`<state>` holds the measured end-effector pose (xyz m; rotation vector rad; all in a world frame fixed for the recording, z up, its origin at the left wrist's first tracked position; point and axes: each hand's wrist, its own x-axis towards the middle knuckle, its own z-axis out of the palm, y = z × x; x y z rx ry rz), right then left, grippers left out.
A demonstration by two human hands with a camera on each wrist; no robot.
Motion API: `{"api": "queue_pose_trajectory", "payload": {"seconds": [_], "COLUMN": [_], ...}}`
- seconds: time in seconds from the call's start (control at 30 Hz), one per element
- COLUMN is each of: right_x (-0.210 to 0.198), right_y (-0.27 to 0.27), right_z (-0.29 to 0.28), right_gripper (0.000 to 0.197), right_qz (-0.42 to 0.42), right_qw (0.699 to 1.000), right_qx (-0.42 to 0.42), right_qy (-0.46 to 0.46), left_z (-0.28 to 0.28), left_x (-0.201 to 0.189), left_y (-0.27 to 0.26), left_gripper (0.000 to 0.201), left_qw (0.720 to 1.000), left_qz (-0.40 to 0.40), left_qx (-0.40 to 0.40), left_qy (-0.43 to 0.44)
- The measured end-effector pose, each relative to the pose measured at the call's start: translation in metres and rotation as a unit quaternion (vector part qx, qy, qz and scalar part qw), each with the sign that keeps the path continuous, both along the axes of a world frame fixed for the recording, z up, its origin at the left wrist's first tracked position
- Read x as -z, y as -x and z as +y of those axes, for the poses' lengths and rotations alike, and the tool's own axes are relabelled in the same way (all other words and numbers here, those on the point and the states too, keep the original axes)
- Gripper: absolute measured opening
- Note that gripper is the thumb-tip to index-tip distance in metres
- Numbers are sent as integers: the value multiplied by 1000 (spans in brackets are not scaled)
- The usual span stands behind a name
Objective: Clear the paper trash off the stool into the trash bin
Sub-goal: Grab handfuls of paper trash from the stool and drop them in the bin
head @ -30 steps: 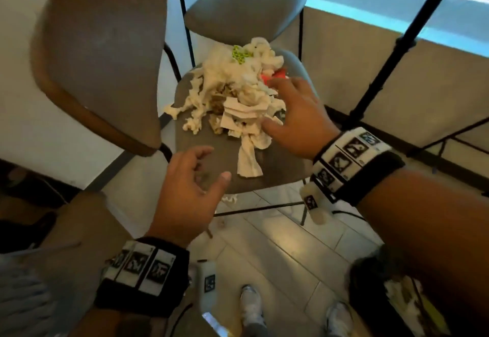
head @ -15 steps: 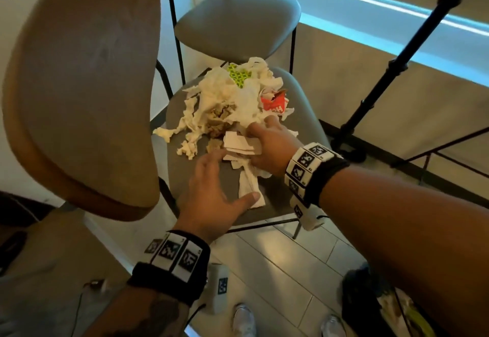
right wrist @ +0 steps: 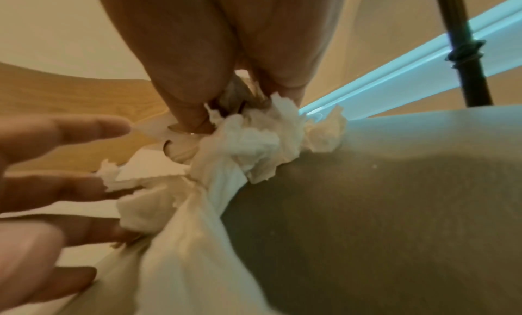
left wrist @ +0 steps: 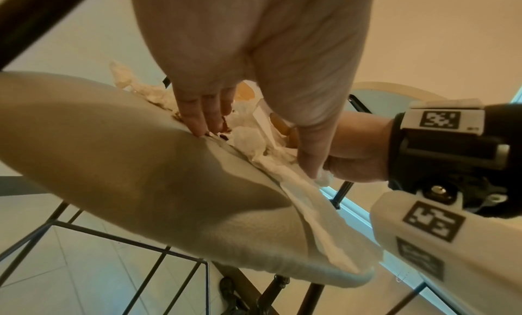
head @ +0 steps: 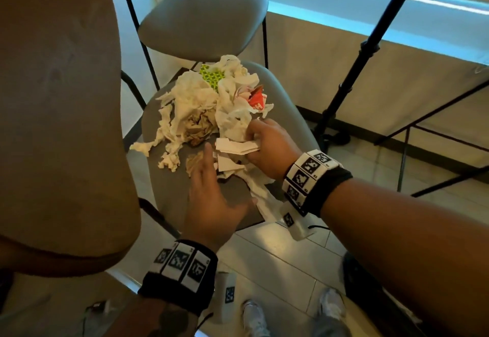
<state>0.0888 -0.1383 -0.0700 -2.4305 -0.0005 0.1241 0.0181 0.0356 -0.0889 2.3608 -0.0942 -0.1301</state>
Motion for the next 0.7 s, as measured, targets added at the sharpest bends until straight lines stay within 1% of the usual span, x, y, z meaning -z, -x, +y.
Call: {"api": "queue_pose_trajectory", "payload": {"seconds": [0.07,0.13,0.27,0.37,0.47,0.53,0.6,0.63,0.7], "right_x": [0,-1,-10,-21,-32,-38,-46,-50,-57], "right_y": [0,-3,-6,-4,-2,2,7,11,21], "right_z": [-2,-7,-29,-54,-82,-101,-123,-135,-159], "right_gripper": [28,25,18,15,18,20,20,20,19], "right_qz": [-10,-23,-43,-47,-38,-37,-31,-28,-27], "right_qw": [999,996,990,987,987,988,985,984,983], "right_qx": [29,44,65,75,66,61,69,76,90], "right_qy": [-37,-68,-117,-136,-144,-140,-154,-159,-157], "left_z": [-3,-6,-13,-20,-28,-34,-47,-54,-68], "left_x": [-1,1,0,-2,-4,-7,-14,-17,-19], "left_y": [-1,-5,-11,-16,-26,-34,-45,-48,-48], "left_gripper": [141,141,140,136,128,119,109,105,96], "left_qw": [1000,1000,1000,998,994,991,988,987,986], "left_qz": [4,9,10,13,3,-20,-17,-9,-13], "left_qx": [-8,-17,-20,-21,-33,-50,-59,-54,-14], "left_qy": [23,23,-11,-49,-99,-120,-141,-151,-163]}}
